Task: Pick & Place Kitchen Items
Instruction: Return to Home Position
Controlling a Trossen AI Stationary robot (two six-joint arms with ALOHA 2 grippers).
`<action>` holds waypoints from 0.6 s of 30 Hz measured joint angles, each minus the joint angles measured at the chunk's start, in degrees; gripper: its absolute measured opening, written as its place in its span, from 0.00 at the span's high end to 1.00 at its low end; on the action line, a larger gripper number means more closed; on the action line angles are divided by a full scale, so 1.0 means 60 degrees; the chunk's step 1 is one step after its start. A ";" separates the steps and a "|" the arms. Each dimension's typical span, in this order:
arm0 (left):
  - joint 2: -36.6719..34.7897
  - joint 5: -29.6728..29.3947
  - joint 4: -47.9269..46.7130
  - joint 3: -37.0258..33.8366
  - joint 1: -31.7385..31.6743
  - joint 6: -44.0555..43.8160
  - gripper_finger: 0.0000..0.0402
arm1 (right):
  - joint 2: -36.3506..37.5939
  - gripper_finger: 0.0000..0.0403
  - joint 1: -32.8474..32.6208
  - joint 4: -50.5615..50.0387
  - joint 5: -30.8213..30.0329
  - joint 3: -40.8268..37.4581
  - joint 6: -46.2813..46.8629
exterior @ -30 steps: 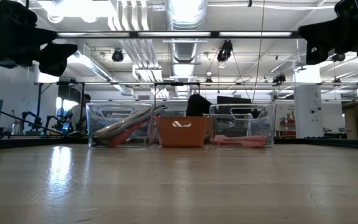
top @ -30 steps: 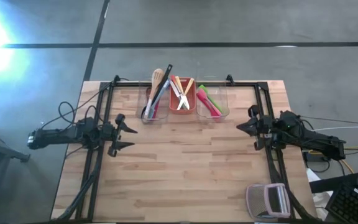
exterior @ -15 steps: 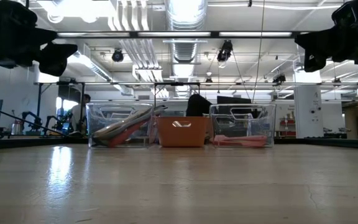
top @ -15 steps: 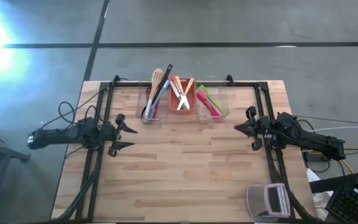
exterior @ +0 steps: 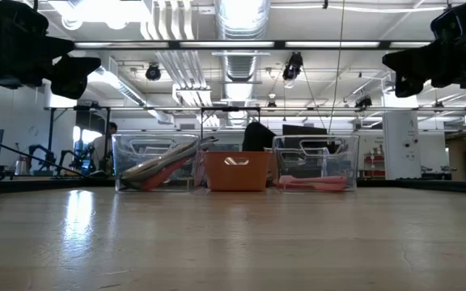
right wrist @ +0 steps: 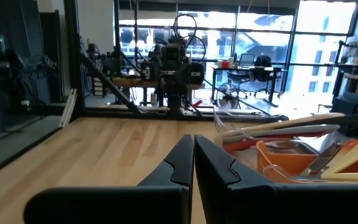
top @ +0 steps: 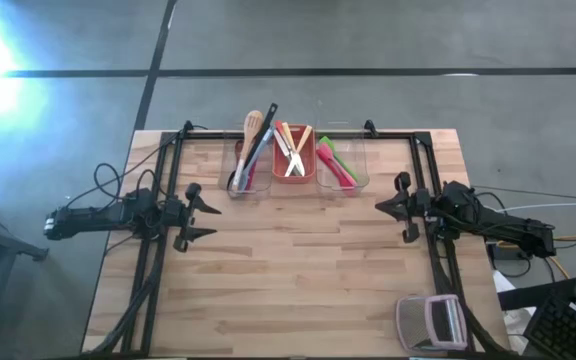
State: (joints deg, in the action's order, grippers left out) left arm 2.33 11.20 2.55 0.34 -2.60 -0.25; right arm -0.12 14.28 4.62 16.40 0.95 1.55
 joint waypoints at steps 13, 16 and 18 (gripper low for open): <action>0.0000 0.0000 0.0000 0.0000 -0.0002 0.0000 0.38 | 0.0000 0.98 0.0000 -0.0013 0.0005 0.0000 -0.0304; 0.0000 0.0000 0.0000 0.0000 0.0002 0.0000 0.38 | 0.0000 0.98 0.0000 -0.0010 0.0004 0.0000 -0.0301; 0.0000 0.0000 0.0000 0.0000 -0.0001 0.0000 0.38 | 0.0000 0.98 0.0000 -0.0010 0.0004 0.0000 -0.0288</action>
